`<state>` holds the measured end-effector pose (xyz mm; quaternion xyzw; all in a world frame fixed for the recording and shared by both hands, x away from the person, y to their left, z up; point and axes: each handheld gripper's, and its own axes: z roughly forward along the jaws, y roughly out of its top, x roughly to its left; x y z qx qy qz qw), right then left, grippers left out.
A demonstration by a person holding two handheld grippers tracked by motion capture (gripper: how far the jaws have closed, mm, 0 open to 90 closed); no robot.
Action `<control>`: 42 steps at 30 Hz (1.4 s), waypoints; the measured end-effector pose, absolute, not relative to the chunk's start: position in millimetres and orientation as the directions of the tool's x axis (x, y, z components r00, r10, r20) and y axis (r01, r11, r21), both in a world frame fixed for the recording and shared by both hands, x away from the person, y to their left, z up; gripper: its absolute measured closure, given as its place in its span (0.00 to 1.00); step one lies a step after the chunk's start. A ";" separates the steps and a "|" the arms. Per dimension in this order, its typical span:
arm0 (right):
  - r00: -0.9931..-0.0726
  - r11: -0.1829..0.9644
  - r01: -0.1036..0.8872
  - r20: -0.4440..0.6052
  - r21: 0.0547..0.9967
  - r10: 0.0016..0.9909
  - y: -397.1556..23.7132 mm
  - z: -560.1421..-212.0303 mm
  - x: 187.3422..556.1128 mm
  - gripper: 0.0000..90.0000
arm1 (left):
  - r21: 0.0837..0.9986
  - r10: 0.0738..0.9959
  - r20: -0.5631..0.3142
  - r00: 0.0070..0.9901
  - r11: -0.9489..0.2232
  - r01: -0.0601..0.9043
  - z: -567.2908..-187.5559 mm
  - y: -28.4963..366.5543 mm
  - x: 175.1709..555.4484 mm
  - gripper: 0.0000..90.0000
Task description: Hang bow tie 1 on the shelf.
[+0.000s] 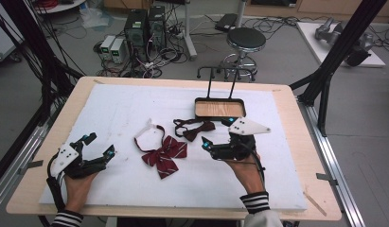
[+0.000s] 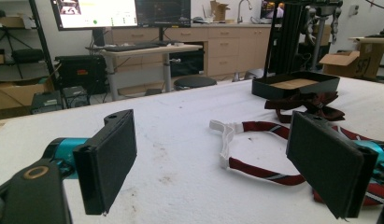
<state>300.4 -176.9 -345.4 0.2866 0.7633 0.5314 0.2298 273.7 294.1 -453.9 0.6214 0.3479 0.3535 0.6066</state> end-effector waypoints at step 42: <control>-0.900 0.653 0.249 -0.078 0.715 0.429 -43.6 -371.5 360.2 0.11 | 1.000 0.863 0.013 0.505 -0.020 0.009 -453.8 294.3 274.0 0.18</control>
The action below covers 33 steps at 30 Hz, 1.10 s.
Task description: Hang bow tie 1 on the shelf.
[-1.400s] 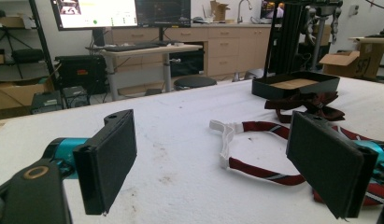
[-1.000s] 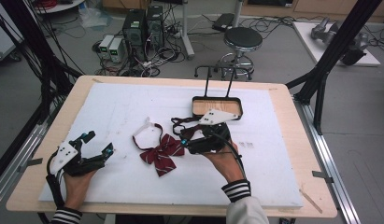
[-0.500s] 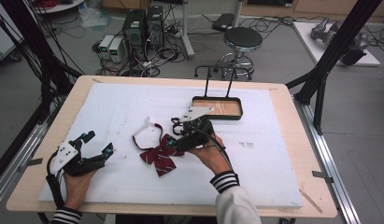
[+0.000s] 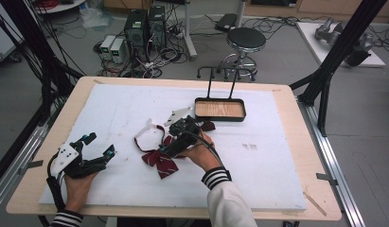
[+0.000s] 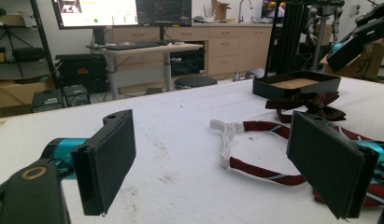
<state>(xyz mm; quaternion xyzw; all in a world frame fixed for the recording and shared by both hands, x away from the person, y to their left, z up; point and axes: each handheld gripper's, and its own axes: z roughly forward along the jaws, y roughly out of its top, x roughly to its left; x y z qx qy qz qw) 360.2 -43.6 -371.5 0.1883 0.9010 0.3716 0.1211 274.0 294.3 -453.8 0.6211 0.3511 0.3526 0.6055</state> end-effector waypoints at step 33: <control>-0.943 0.804 0.258 -0.040 0.536 0.329 -3.7 -410.8 374.8 0.26 | 1.000 0.859 0.014 0.511 -0.020 0.006 -453.8 294.3 273.9 0.18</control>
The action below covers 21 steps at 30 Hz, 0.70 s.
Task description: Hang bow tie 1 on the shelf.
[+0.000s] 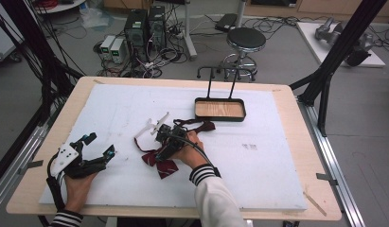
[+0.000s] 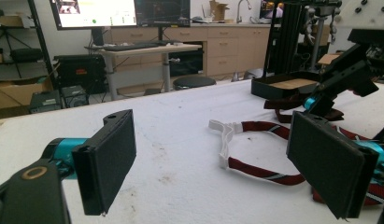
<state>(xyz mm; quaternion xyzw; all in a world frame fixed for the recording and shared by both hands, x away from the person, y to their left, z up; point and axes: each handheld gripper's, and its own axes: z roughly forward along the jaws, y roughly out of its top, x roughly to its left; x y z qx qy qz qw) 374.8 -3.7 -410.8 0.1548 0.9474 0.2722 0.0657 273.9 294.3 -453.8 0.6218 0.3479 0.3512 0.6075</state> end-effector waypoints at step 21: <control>-0.965 0.859 0.218 -0.027 0.463 0.259 4.2 -419.3 376.2 0.64 | 1.000 0.860 0.013 0.510 -0.019 0.006 -453.8 294.5 273.9 0.18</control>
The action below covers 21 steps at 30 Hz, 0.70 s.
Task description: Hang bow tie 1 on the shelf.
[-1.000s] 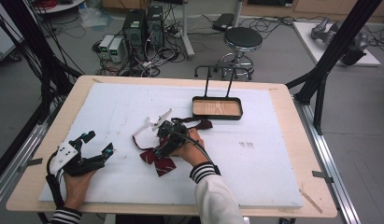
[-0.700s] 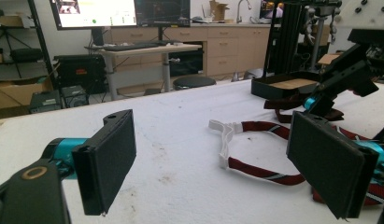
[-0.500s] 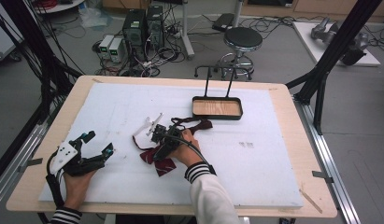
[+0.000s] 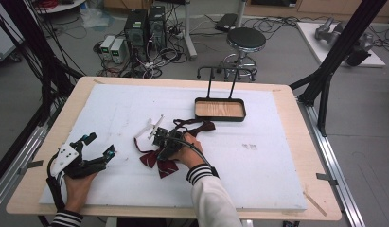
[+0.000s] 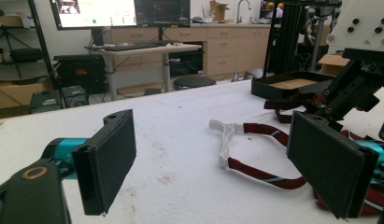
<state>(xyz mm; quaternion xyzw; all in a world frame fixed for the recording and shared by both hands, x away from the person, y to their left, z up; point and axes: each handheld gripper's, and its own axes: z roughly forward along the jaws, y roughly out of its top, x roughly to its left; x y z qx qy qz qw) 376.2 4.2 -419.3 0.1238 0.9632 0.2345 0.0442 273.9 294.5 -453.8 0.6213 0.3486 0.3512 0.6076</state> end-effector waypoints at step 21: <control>-0.970 0.874 0.189 -0.055 0.448 0.238 7.1 -417.4 372.3 0.79 | 1.000 0.860 0.012 0.510 -0.017 0.006 -454.0 294.6 273.9 0.18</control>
